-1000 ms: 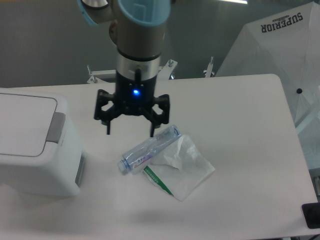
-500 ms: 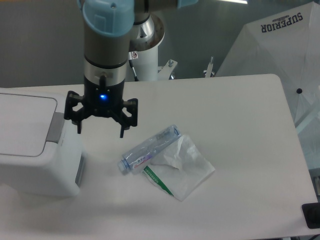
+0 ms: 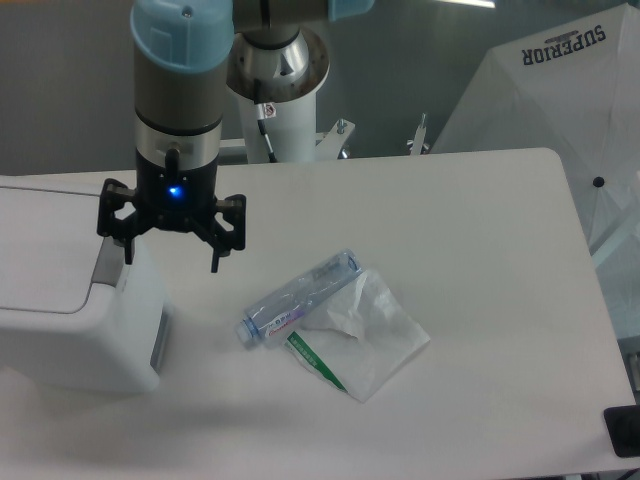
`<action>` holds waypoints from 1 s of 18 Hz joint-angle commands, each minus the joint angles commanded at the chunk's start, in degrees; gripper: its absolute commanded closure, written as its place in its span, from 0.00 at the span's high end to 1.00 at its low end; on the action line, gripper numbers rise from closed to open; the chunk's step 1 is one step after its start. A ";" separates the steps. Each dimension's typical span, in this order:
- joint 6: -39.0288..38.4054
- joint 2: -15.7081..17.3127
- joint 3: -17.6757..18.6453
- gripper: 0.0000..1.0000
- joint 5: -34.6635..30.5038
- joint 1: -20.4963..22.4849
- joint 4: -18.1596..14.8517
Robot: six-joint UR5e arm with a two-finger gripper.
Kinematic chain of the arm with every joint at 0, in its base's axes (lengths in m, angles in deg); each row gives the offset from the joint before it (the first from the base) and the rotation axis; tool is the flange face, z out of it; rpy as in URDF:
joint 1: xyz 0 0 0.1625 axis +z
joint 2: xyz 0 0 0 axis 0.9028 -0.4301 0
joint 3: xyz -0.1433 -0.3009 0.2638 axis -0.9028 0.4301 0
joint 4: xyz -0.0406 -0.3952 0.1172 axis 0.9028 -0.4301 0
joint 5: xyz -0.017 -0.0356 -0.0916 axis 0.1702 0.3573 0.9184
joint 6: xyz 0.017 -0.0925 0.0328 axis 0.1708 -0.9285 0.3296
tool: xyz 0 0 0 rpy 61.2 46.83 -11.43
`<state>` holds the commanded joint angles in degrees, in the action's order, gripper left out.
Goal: Open the trash can
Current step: 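Lower the gripper onto the front edge of the trash can lid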
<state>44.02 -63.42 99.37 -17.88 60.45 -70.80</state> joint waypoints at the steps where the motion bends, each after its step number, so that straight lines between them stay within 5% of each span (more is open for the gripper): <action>1: 0.00 -0.17 0.00 1.00 0.00 -0.44 0.09; 18: 0.26 -0.35 0.18 1.00 0.09 -0.70 1.23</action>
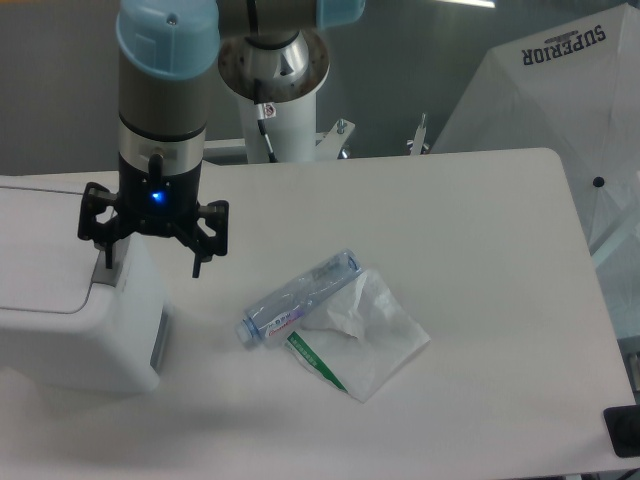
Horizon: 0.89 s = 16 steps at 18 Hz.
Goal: Open the trash can
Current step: 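Lower the gripper onto the front edge of the trash can lid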
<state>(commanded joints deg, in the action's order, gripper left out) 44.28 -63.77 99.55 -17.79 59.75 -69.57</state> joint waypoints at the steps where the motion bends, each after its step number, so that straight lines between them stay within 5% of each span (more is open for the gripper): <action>1: 0.09 0.00 0.17 1.00 0.00 0.00 0.00; 16: 0.44 0.26 2.29 1.00 -0.09 -0.09 0.00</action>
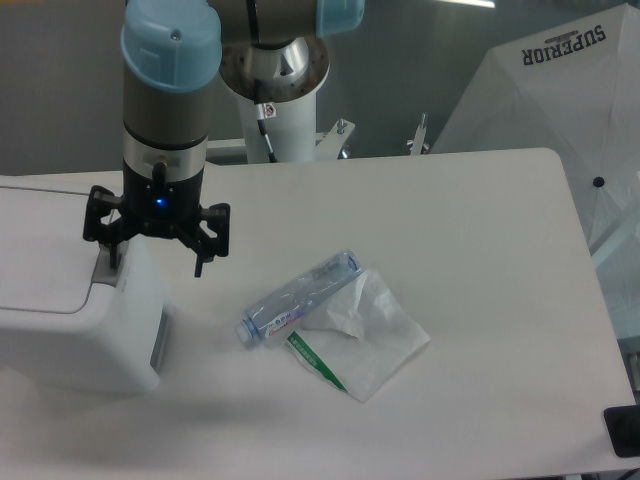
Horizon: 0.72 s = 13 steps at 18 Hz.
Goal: Open the trash can
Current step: 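Lower the gripper onto the front edge of the trash can lid, then press down on the lid with the gripper to pop it open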
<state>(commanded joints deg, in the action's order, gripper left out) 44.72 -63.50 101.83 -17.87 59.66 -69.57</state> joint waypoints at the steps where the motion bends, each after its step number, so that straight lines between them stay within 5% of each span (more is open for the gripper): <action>1: 0.00 0.00 0.26 1.00 0.00 0.09 0.00; 10: -0.09 0.17 0.09 1.00 0.35 0.00 0.00; 13: 0.35 0.35 -3.50 1.00 2.37 0.17 0.61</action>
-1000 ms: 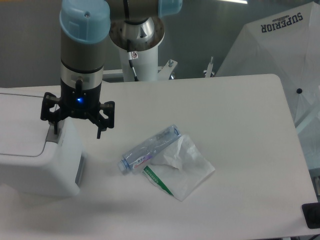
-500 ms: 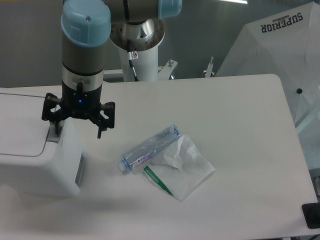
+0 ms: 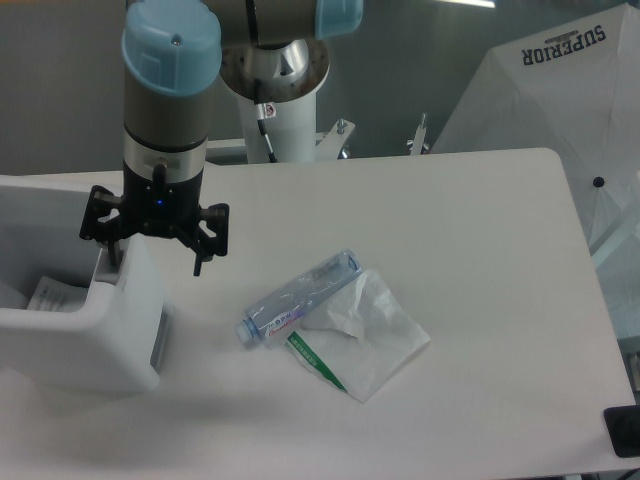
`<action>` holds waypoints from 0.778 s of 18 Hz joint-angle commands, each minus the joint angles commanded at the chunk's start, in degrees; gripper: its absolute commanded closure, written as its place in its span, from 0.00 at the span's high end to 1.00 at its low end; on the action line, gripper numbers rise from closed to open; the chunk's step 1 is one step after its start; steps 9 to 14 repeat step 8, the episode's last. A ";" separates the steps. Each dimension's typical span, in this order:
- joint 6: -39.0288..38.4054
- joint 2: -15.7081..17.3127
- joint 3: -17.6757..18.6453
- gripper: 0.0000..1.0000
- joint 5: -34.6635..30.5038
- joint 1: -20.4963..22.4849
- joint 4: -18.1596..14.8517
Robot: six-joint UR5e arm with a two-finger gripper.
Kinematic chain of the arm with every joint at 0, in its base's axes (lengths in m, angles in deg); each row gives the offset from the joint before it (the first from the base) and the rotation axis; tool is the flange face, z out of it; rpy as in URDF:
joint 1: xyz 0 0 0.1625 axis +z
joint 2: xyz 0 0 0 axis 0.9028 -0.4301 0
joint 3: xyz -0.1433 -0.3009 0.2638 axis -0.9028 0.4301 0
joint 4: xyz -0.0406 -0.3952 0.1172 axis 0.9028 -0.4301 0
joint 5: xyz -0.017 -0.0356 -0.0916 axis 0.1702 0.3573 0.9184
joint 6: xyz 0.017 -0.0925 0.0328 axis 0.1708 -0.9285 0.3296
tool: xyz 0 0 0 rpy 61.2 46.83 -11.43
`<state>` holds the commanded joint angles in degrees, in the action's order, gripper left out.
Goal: Open the trash can
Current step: 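Press down on the lid with the gripper to pop it open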
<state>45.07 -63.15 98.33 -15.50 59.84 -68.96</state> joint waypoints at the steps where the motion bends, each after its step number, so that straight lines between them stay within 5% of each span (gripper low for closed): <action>1: 0.17 0.09 -0.89 1.00 -0.17 0.09 0.35; 14: 7.90 0.97 -1.07 1.00 -6.74 4.04 2.20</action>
